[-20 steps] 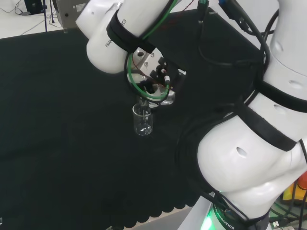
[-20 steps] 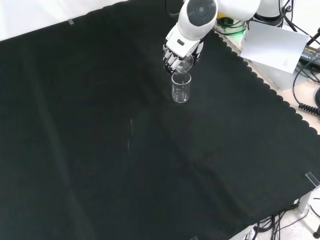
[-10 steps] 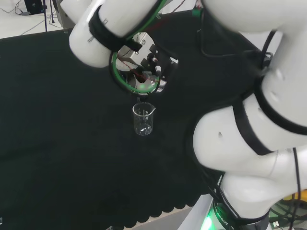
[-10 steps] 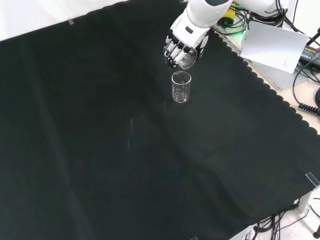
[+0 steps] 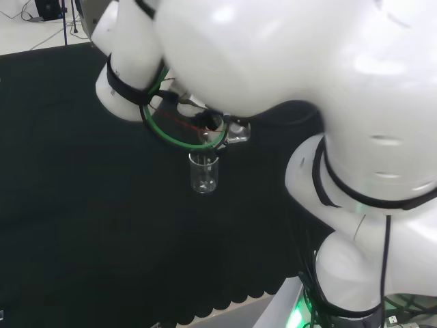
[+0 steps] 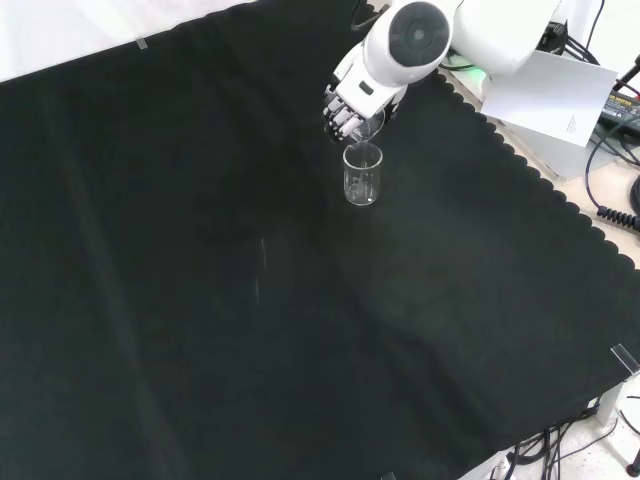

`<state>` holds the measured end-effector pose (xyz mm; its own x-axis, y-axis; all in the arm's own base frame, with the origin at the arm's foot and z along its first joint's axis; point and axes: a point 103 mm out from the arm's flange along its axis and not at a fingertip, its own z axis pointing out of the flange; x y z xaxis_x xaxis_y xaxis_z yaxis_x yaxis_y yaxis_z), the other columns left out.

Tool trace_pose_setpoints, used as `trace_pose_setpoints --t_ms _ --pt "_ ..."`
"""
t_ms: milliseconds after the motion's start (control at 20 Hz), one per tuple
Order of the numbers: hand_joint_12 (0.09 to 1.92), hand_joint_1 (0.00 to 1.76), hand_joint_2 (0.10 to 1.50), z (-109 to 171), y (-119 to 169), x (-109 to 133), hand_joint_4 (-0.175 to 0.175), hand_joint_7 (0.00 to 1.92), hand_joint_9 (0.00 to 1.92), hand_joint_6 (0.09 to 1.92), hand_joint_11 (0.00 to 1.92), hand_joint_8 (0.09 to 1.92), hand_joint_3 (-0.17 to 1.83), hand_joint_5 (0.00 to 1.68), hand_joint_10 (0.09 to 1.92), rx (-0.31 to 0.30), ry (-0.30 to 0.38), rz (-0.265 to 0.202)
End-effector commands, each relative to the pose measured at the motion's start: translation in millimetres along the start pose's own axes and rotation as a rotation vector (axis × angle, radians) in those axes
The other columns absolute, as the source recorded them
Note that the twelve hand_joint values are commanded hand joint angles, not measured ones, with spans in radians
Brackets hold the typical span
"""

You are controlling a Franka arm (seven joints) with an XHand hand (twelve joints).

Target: Pour the water from the handheld beaker into the one on the table.

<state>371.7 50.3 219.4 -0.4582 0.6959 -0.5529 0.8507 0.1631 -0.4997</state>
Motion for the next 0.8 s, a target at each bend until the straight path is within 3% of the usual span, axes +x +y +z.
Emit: trace_pose_setpoints --t_ms 50,800 --pt "0.57 1.32 1.01 11.5 6.7 7.5 -0.175 1.58 1.81 0.09 1.57 0.09 -0.17 1.53 0.09 0.034 0.015 -0.011" --pt "0.57 1.32 1.01 14.3 8.1 6.9 -0.175 1.58 1.81 0.09 1.58 0.09 -0.17 1.53 0.09 0.064 -0.062 -0.008"
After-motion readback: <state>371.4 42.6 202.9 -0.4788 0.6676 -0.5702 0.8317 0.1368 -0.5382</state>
